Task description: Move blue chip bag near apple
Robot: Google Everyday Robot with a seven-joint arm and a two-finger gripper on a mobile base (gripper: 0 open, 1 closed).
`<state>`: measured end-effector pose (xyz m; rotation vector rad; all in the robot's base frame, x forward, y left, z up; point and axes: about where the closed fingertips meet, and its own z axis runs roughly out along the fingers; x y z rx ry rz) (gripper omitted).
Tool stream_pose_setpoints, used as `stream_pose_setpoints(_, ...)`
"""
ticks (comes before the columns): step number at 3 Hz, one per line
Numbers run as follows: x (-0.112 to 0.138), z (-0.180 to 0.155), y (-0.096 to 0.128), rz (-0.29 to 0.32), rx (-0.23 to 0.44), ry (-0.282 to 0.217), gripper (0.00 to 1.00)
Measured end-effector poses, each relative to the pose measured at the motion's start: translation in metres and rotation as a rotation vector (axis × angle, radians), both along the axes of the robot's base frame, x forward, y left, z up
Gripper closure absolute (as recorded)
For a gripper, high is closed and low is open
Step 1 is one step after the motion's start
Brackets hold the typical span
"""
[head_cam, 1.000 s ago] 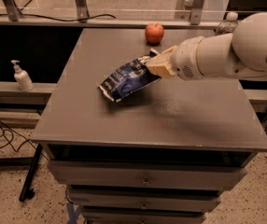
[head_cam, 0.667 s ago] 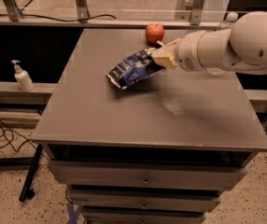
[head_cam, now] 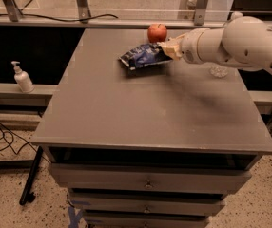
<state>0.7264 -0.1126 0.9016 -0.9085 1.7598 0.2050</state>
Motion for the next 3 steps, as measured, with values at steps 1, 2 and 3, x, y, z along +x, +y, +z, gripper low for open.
stream_pose_setpoints(1,0.03,-0.007,-0.007,-0.073,0.013,-0.011,1.0)
stream_pose_setpoints(2,0.049,-0.006,-0.02,-0.122,0.014,-0.025,1.0)
stream_pose_setpoints(3,0.059,-0.014,-0.029,-0.153,0.016,0.009,0.82)
